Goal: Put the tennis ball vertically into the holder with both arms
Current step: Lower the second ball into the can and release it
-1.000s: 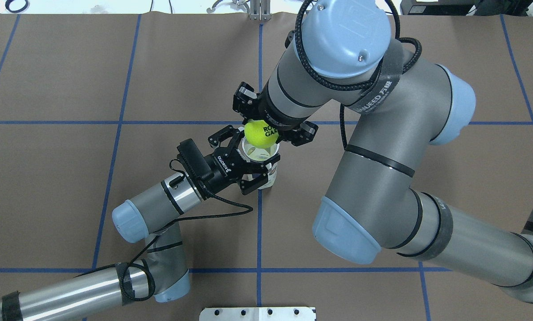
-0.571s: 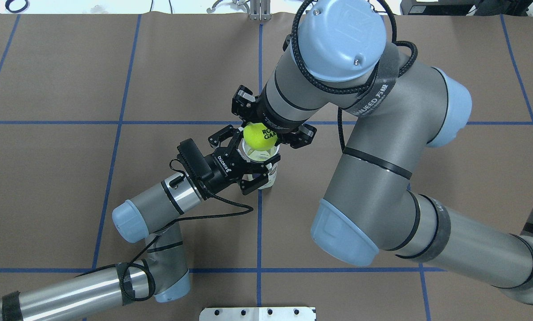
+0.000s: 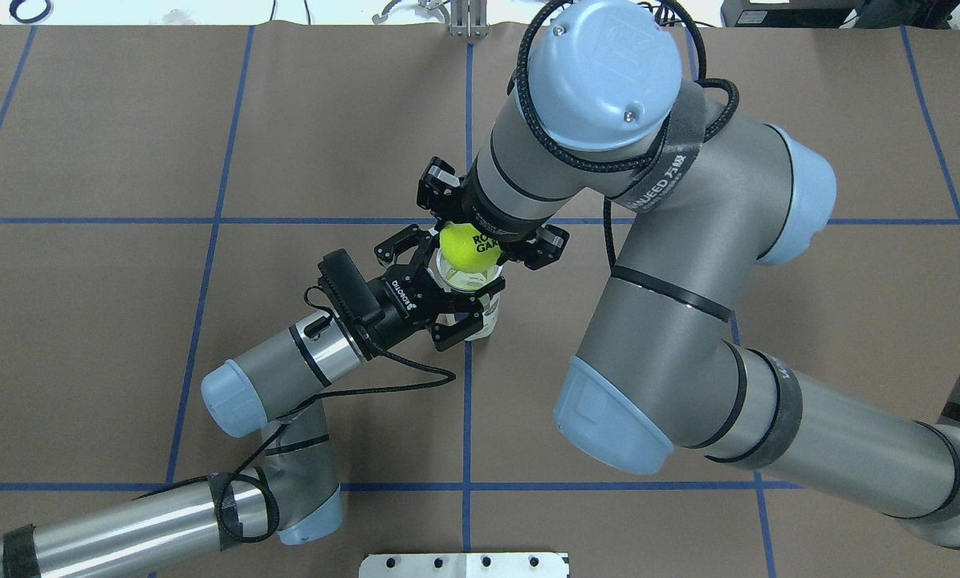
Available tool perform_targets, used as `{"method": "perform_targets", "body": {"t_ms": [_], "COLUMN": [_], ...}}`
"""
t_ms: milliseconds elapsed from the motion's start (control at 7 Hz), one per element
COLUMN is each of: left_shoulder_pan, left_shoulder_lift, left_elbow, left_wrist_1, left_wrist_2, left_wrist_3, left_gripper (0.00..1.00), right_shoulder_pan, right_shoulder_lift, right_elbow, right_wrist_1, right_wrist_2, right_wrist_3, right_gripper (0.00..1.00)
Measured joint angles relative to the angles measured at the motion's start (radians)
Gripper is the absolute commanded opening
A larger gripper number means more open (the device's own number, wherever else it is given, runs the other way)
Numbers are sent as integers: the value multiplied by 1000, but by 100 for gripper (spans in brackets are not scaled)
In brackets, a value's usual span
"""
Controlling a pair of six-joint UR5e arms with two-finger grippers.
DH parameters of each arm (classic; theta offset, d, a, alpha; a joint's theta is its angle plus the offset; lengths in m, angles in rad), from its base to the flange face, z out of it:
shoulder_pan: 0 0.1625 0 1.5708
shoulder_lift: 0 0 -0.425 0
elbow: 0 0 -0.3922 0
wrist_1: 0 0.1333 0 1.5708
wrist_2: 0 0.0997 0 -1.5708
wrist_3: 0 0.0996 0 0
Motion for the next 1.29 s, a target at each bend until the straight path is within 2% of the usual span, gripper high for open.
{"method": "perform_targets", "body": {"t_ms": [286, 429, 714, 857, 1143, 1286], "left_shoulder_pan": [0, 0, -5, -9, -44, -100], "left_shoulder_lift": [1, 1, 18, 84, 308, 391], "left_elbow": [0, 0, -54, -150, -395, -453], "left_wrist_1": [0, 0, 0, 1, 12, 27], "left_wrist_2": [0, 0, -1, -2, -3, -1], "left_wrist_3": [0, -1, -7, -11, -22, -64], "left_gripper": [92, 96, 98, 98, 98, 98], "right_shoulder_pan": [-1, -1, 1, 9, 70, 123], "right_shoulder_lift": [-1, -2, -22, -52, -158, -224], "right_elbow": [-7, -9, 5, 22, 55, 60], "right_wrist_1": [1, 2, 2, 5, 16, 19], "right_wrist_2": [-1, -1, 3, 6, 30, 45], "right_wrist_3": [-4, -5, -7, -19, -131, -233], "right_gripper": [99, 99, 99, 99, 99, 99]}}
